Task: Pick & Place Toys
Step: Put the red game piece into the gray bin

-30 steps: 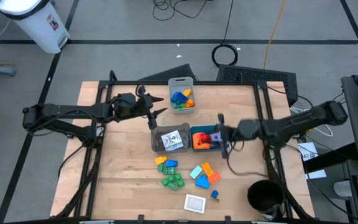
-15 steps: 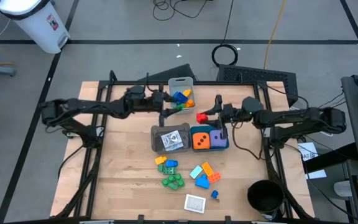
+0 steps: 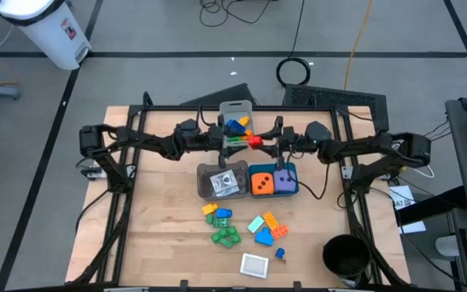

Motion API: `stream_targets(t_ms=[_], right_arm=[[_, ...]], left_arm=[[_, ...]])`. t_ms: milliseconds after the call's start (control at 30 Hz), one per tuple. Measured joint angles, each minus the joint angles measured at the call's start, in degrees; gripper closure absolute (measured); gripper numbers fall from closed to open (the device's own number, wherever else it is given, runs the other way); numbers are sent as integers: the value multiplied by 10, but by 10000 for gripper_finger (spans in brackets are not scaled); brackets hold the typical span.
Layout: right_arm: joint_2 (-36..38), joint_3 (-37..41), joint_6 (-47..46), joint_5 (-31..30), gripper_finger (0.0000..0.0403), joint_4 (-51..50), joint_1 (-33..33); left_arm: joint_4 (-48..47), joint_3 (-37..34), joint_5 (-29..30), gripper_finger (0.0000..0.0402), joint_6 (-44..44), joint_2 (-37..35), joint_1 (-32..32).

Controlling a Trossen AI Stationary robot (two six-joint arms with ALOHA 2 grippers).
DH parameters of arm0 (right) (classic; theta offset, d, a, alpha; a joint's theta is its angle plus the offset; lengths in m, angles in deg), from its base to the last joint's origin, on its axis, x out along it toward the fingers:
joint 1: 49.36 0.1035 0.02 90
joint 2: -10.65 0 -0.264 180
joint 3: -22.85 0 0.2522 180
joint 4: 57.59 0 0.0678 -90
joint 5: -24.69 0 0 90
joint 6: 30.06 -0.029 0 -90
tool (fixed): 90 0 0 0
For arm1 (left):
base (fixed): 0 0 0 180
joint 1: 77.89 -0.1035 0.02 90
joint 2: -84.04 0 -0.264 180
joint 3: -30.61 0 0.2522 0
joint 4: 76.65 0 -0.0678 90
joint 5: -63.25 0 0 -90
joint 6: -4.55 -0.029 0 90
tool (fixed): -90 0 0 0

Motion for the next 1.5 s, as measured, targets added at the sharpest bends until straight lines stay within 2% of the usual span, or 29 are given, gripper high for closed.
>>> stream_targets(t_ms=[200,633,967,1067,1200,1500], right_arm=[[-41,0,1,0,280,52,0],[-48,0,-3,12,280,72,1],[-41,0,-3,7,280,67,-6],[-38,0,-7,11,280,69,-8],[-39,0,-7,11,280,72,-8],[-37,1,-7,3,279,92,-4]], left_arm=[[1,0,49,192,-1,0,3],[0,0,-26,192,11,0,11],[-1,0,-24,192,83,0,13],[0,0,7,192,55,0,22],[-6,8,84,192,52,0,44],[-97,64,120,192,25,-2,57]])
